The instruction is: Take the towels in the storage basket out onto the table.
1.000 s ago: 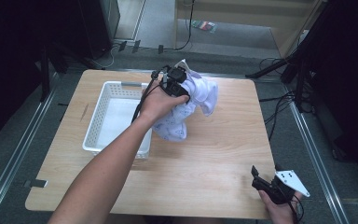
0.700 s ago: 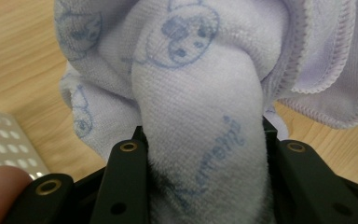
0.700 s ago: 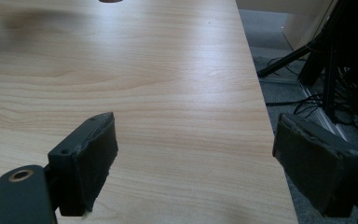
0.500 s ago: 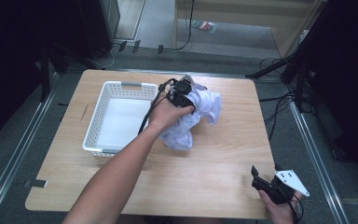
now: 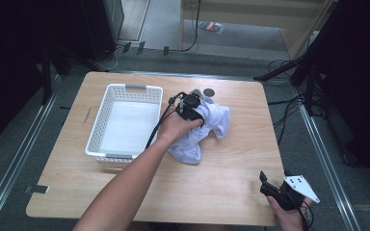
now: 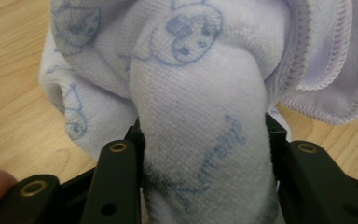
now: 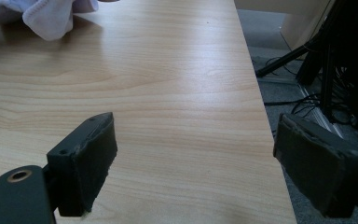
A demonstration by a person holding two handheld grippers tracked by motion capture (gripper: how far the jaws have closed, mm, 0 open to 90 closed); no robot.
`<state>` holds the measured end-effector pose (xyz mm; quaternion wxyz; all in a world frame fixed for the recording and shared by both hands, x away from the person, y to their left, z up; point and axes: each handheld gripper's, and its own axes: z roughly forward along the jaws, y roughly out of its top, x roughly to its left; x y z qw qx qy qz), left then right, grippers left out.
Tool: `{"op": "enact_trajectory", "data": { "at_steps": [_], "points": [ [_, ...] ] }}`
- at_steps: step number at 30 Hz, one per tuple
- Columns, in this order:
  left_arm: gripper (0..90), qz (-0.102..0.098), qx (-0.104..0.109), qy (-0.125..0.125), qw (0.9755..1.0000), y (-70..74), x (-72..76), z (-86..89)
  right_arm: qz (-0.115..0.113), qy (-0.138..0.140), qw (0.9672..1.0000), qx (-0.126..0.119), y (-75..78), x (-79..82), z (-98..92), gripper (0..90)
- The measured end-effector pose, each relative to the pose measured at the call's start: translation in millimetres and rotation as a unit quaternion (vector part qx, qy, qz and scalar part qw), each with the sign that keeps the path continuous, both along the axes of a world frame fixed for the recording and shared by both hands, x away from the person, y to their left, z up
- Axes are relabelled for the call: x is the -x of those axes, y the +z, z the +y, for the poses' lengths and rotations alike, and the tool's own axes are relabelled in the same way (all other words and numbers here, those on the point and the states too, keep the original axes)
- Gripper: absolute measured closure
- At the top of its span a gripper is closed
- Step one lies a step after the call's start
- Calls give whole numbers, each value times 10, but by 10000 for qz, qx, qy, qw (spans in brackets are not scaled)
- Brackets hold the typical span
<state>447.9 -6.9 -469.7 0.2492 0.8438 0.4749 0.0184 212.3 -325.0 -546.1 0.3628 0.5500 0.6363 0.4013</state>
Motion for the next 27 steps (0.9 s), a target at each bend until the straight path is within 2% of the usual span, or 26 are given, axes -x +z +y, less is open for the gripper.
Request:
{"op": "enact_trajectory", "data": {
  "at_steps": [2, 3, 4, 5, 7, 11, 14, 15, 17, 20, 27],
  "points": [
    [509, 3, 0, 10, 10000, -14, -1, 0, 16, -5, 10000, -11, 0, -1, -1, 137],
    [471, 40, 73, 48, 10000, -18, -2, -6, 18, -5, 10000, -11, 0, -1, -1, 136],
    [410, 172, 103, 64, 9998, -10, -2, -10, 19, -4, 10000, -12, 0, -1, -1, 136],
    [321, 176, 143, 54, 9997, -4, -1, -14, 19, -5, 10000, -10, 0, -1, -1, 136],
    [205, 83, 164, 127, 9997, 39, 17, -19, 22, -5, 10000, -5, 0, -2, -2, 136],
    [5, 8, 10, 149, 9999, 128, 23, 1, 32, -8, 10000, -10, 1, -2, -1, 136],
    [0, -106, -34, 170, 9998, 204, 47, 48, 35, -9, 10000, -11, 1, -1, 1, 136],
    [0, -167, -121, 148, 9997, 226, 61, 63, 40, -7, 10000, -8, 1, -2, 0, 136],
    [0, -250, -162, 83, 9995, 264, 81, 100, 46, -7, 10000, -9, 1, -2, 1, 136],
    [0, -245, -118, 141, 9995, 327, 97, 175, 20, -2, 10000, -18, 0, -2, -3, 136],
    [0, -435, -121, 217, 9987, 470, 158, 337, 25, -3, 10000, -27, 1, -1, -9, 135]
  ]
}}
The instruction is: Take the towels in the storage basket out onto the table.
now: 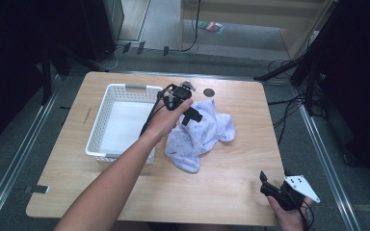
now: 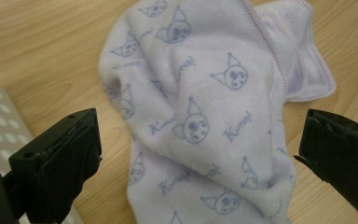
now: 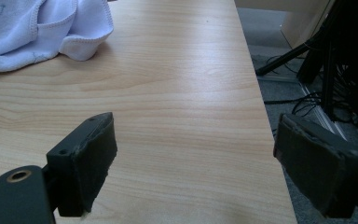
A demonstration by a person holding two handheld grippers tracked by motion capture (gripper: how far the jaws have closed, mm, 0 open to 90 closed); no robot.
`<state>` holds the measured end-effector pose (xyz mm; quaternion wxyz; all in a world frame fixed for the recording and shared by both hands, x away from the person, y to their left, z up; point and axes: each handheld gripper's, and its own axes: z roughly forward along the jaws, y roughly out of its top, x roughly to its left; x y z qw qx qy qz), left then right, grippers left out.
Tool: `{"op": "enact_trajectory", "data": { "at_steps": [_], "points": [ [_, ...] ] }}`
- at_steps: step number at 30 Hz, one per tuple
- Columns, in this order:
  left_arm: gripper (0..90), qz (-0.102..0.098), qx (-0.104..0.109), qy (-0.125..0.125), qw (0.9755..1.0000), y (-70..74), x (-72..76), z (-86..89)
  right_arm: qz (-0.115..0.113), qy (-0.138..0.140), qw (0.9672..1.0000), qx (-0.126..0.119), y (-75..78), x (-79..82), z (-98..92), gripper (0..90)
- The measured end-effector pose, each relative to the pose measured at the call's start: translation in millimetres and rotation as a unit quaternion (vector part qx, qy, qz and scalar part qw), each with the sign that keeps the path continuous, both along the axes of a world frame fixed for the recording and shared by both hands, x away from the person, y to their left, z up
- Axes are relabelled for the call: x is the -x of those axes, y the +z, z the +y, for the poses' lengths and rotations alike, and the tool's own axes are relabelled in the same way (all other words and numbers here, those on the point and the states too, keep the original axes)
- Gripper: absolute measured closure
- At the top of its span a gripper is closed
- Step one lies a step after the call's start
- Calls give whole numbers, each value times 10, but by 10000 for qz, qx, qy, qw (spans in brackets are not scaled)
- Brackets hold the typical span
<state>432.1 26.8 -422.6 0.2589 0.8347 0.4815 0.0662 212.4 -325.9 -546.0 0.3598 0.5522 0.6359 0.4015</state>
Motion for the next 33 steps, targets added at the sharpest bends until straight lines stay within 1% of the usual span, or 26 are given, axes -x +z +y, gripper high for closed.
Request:
{"op": "enact_trajectory", "data": {
  "at_steps": [3, 4, 5, 8, 12, 14, 17, 19, 20, 25, 30, 31, 33],
  "points": [
    [0, -56, 3, 66, 10000, 46, 15, 89, -4, -5, 10000, -32, -1, -2, -8, 135],
    [0, -31, -32, 71, 10000, 58, 11, 121, 9, -19, 10000, -49, -1, 0, -9, 135],
    [0, -50, -59, 135, 9999, 67, 11, 148, 17, -24, 10000, -46, 0, -2, -11, 135],
    [0, -93, -7, 247, 9997, 137, 28, 267, 34, -19, 10000, -56, 1, -1, -14, 135],
    [0, -171, -18, 304, 9994, 191, 66, 379, 26, -26, 10000, -80, 0, 1, -22, 135],
    [0, -179, -31, 321, 9993, 225, 80, 462, 36, -31, 10000, -82, 0, -1, -21, 135],
    [0, -227, 36, 413, 9989, 271, 94, 608, 51, -49, 9999, -97, 0, -2, -22, 135],
    [0, -246, 42, 453, 9987, 279, 100, 669, 56, -49, 9999, -92, 0, -4, -23, 135],
    [0, -255, 43, 493, 9984, 281, 108, 732, 61, -50, 9999, -93, 0, -4, -22, 135],
    [0, -279, 28, 588, 9979, 290, 144, 932, 72, -51, 9999, -86, 0, -5, -26, 135],
    [0, -303, 22, 761, 9966, 274, 189, 1142, 104, -83, 9999, -108, 0, -8, -24, 135],
    [0, -294, 55, 811, 9963, 271, 201, 1182, 106, -86, 9999, -106, 0, -10, -25, 135],
    [0, -310, 87, 835, 9960, 264, 224, 1255, 109, -93, 9999, -94, 0, -14, -26, 136]
  ]
}}
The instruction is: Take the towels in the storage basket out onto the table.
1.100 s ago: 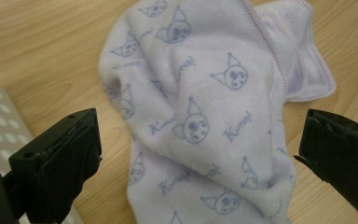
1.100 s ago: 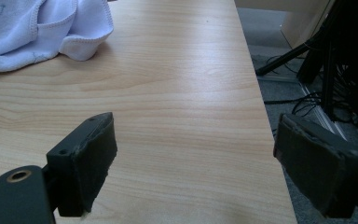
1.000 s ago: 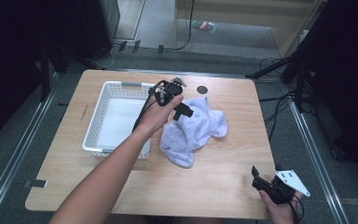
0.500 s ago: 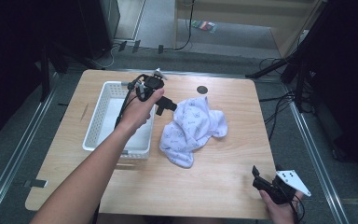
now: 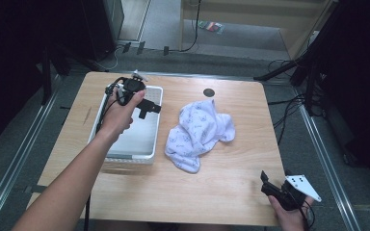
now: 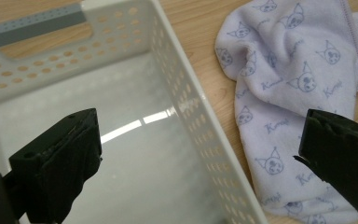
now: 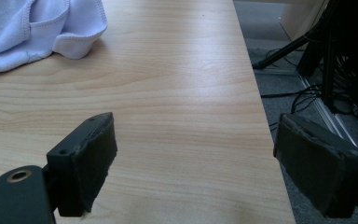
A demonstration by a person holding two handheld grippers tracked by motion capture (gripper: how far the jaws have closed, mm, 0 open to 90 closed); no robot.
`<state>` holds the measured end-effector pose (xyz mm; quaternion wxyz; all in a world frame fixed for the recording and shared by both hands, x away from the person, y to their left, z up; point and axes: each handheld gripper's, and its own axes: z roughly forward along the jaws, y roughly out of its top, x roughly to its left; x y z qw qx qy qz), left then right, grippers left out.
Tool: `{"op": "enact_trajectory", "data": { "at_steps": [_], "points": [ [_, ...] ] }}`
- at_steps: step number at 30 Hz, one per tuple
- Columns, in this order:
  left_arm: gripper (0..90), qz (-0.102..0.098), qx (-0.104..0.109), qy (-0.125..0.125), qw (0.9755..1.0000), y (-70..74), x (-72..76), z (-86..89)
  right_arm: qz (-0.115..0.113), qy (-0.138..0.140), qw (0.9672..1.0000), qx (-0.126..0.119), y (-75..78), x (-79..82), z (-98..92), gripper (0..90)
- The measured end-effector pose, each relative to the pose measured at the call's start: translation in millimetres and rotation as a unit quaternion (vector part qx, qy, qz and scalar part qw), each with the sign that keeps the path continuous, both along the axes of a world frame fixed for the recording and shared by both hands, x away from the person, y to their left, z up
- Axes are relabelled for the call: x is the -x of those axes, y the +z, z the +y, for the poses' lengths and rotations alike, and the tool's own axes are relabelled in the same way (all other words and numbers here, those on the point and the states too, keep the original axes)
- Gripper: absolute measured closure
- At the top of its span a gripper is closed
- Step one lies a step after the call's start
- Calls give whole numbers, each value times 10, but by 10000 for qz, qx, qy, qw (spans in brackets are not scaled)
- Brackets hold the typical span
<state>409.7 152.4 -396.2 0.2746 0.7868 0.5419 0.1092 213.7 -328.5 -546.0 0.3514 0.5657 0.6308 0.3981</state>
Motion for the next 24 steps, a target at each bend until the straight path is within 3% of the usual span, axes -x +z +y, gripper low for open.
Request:
{"op": "enact_trajectory", "data": {
  "at_steps": [11, 24],
  "points": [
    [0, -69, 35, 211, 9997, -11, 132, 379, 18, -10, 10000, 14, -1, -5, -3, 136],
    [0, -149, 105, 424, 9989, -118, 350, 736, 38, 3, 10000, 11, -1, 4, 2, 136]
  ]
}}
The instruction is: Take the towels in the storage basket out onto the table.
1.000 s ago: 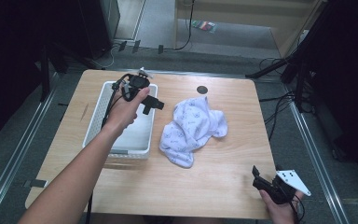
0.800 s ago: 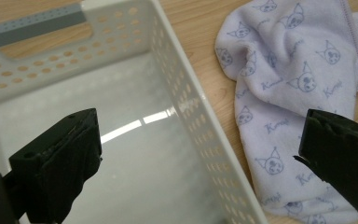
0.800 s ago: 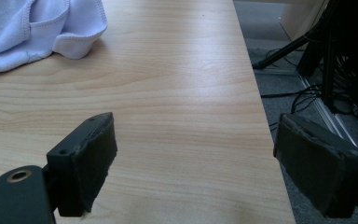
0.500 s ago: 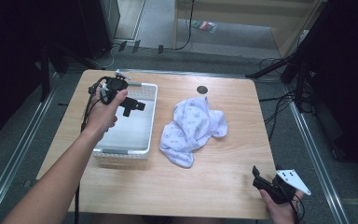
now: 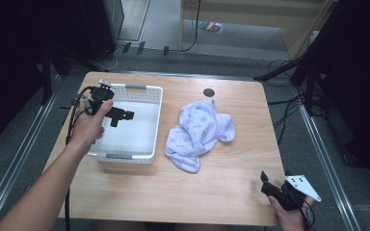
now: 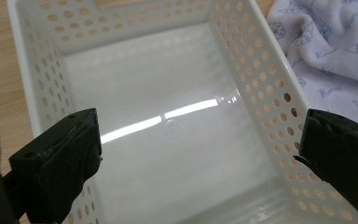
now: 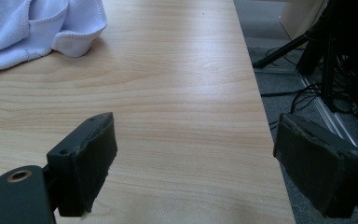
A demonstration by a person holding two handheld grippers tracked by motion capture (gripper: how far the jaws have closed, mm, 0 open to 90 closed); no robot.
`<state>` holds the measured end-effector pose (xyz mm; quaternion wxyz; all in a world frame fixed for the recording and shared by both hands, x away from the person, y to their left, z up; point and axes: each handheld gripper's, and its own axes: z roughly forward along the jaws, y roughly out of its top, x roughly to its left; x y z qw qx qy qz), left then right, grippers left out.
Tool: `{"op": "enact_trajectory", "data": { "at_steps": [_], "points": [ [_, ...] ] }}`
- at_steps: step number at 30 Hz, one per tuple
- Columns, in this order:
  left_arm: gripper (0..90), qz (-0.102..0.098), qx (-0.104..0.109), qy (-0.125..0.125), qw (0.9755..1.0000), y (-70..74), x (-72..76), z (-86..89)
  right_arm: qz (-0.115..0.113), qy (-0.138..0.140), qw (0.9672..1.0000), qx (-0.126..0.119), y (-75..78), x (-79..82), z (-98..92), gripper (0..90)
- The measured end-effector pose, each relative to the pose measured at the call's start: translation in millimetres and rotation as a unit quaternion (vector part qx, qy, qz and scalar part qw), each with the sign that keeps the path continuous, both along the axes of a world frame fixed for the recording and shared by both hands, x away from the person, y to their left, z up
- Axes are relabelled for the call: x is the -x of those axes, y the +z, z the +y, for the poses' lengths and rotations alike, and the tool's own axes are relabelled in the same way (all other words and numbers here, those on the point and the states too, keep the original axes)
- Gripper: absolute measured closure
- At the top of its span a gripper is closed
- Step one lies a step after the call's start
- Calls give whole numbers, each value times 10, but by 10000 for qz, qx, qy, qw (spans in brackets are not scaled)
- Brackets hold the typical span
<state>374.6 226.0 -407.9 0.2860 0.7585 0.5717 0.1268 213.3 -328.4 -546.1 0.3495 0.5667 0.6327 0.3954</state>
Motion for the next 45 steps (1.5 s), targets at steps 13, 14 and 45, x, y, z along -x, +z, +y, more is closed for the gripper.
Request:
{"op": "enact_trajectory", "data": {
  "at_steps": [13, 14, 45],
  "points": [
    [0, -149, -64, 106, 9998, -52, 332, 291, 73, -36, 10000, 40, -1, -16, 6, 137],
    [0, -182, -47, 129, 9997, -53, 357, 302, 73, -42, 10000, 36, -1, -17, 6, 137],
    [0, -944, 423, 656, 9925, -502, 1324, 899, 102, -68, 9999, 32, -1, -23, 0, 137]
  ]
}}
